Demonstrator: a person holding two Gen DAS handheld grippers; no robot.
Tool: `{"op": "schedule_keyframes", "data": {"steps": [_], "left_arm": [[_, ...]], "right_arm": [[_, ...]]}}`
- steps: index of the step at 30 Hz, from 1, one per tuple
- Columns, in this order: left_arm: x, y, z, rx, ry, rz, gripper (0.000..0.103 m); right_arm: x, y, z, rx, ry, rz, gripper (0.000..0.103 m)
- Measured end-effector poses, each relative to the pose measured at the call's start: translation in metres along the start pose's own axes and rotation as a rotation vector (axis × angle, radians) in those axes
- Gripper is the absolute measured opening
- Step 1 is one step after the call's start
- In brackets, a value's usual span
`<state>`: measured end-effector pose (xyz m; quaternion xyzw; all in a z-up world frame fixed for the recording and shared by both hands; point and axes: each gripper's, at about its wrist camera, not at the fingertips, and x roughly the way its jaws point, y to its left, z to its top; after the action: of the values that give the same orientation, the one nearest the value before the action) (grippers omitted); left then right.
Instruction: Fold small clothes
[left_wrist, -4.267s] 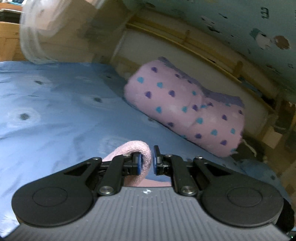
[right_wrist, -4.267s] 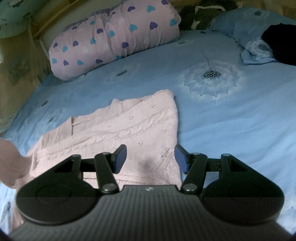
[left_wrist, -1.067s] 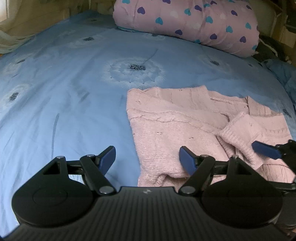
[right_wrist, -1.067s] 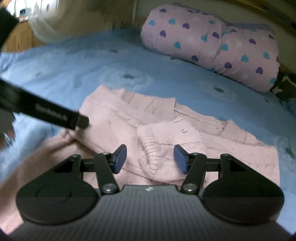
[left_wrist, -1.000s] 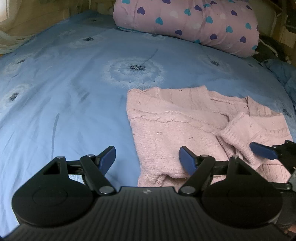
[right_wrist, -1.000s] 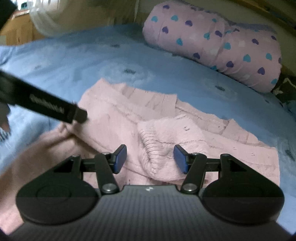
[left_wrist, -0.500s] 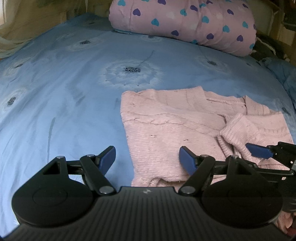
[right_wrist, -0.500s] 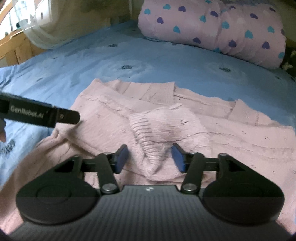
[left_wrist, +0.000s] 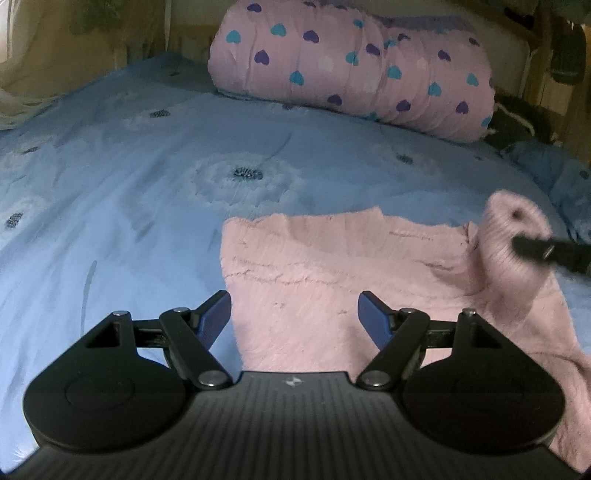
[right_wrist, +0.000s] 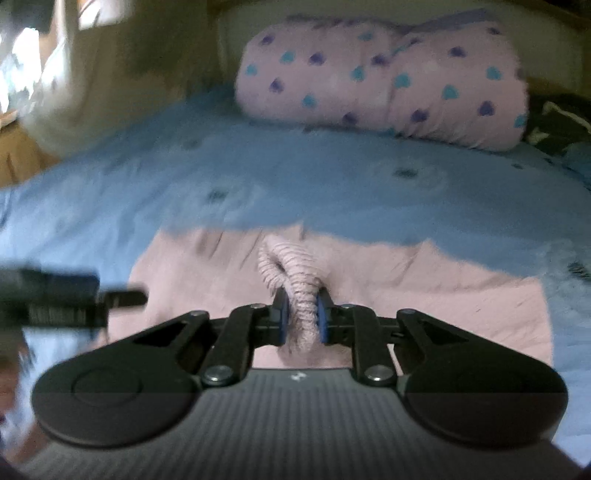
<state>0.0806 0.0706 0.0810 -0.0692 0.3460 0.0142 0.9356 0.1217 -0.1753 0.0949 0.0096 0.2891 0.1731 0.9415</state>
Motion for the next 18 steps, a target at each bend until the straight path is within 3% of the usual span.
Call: {"op": "schedule_keyframes", "data": {"steps": [4,8,18], "left_arm": [[0.003,-0.006,-0.001,-0.014,-0.013,-0.015,0.08],[0.014,-0.014,-0.004,-0.02,0.009,-0.029,0.08],[0.043,-0.024,-0.014,0.02,0.068,0.053,0.08]], "right_arm": [[-0.023,-0.039,0.018,0.103,-0.067,-0.034,0.018],[-0.034,-0.08,0.007,0.211,-0.081,-0.076,0.018],[-0.002,-0.149,-0.067,0.514,0.059,-0.125,0.021]]}}
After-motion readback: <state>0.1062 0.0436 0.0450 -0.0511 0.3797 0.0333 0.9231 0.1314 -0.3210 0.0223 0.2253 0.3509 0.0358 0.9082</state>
